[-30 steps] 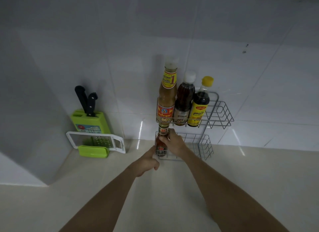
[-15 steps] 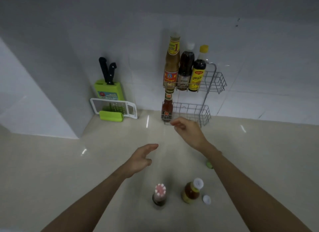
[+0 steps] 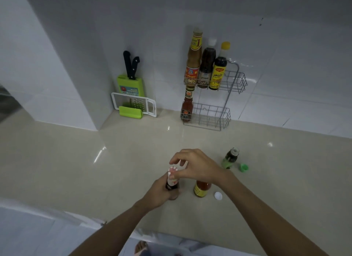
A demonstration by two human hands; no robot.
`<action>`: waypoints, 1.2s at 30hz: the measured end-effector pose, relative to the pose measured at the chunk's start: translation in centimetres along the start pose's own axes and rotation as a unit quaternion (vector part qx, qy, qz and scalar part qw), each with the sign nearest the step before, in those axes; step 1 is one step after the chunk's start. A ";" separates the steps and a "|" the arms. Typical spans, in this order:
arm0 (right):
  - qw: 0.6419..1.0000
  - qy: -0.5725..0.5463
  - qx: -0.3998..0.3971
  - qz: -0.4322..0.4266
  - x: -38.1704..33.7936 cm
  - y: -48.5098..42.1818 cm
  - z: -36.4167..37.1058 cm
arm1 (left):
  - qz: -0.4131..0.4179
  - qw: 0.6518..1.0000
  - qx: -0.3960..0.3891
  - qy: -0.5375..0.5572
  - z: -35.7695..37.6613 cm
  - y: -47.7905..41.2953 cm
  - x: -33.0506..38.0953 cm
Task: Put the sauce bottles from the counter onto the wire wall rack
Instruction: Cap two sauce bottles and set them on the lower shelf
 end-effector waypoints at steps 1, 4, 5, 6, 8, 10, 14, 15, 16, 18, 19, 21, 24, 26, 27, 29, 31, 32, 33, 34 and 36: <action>1.000 0.020 0.005 -0.016 -0.5 0.3 0.2 | 0.004 1.000 0.005 0.001 0.0 0.2 0.3; 0.999 0.033 0.025 -0.033 -1.4 0.5 -0.8 | 0.010 1.000 0.010 0.015 -0.2 0.5 1.6; 0.998 0.038 0.023 -0.035 -1.6 0.4 -1.7 | 0.015 1.000 0.010 0.019 -0.5 0.5 2.4; 0.998 0.042 0.016 -0.040 -1.9 0.1 -2.7 | 0.022 0.999 0.010 0.027 -0.8 0.5 3.2; 0.998 0.034 -0.008 -0.048 -2.6 -0.5 -5.3 | 0.029 0.998 -0.002 0.052 -1.5 0.5 5.4; 0.998 0.017 -0.028 -0.057 -3.6 -1.1 -8.3 | 0.030 0.994 -0.044 0.092 -1.9 0.4 8.3; 0.995 -0.013 -0.041 -0.092 -6.1 -1.8 -13.0 | 0.045 0.972 -0.162 0.165 -1.6 0.6 14.0; 0.994 -0.020 -0.045 -0.101 -6.7 -2.0 -13.7 | 0.047 0.965 -0.182 0.185 -1.5 0.6 14.9; 0.992 -0.024 -0.051 -0.109 -7.1 -2.1 -14.3 | 0.049 0.958 -0.197 0.202 -1.5 0.6 15.8; 0.990 -0.026 -0.060 -0.122 -7.7 -2.4 -15.2 | 0.054 0.947 -0.224 0.223 -1.3 0.6 16.9; 0.990 -0.026 -0.065 -0.125 -7.8 -2.4 -15.5 | 0.058 0.943 -0.236 0.228 -1.2 0.7 17.4; 0.989 -0.025 -0.071 -0.123 -7.7 -2.5 -15.9 | 0.058 0.939 -0.250 0.228 -1.1 0.7 17.9; 0.994 -0.009 -0.059 -0.097 -6.8 -2.8 -16.1 | 0.061 0.945 -0.242 0.213 -1.3 0.2 17.9; 0.996 0.044 -0.023 -0.073 -6.1 -3.1 -16.1 | 0.067 0.953 -0.219 0.198 -1.6 -0.3 17.8; 0.995 0.079 -0.004 -0.066 -5.8 -3.3 -16.0 | 0.070 0.958 -0.203 0.192 -1.7 -0.6 17.7; 0.990 0.119 0.018 -0.067 -5.6 -3.4 -15.4 | 0.070 0.965 -0.173 0.183 -2.1 -1.0 17.5; 0.985 0.146 0.028 -0.084 -5.7 -3.4 -14.6 | 0.068 0.972 -0.151 0.169 -2.4 -1.4 17.3; 0.982 0.165 0.035 -0.090 -5.7 -3.4 -14.4 | 0.066 0.974 -0.145 0.159 -2.5 -1.5 17.3; 0.976 0.191 0.048 -0.093 -5.7 -3.4 -14.2 | 0.065 0.976 -0.142 0.150 -2.6 -1.5 17.3; 0.969 0.220 0.069 -0.094 -5.6 -3.5 -14.3 | 0.065 0.978 -0.138 0.140 -2.7 -1.6 17.3; 0.955 0.261 0.115 -0.086 -5.7 -3.7 -14.8 | 0.068 0.983 -0.122 0.121 -3.0 -1.8 17.6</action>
Point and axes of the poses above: each hand's wrist, its own y-axis away from the middle knuckle, its own z-axis out of the palm, x = y × z, the point moved 10 cm from there along -y, towards the middle knuckle, and after that the axes turned 5 degrees about y, right-handed, at the moved point
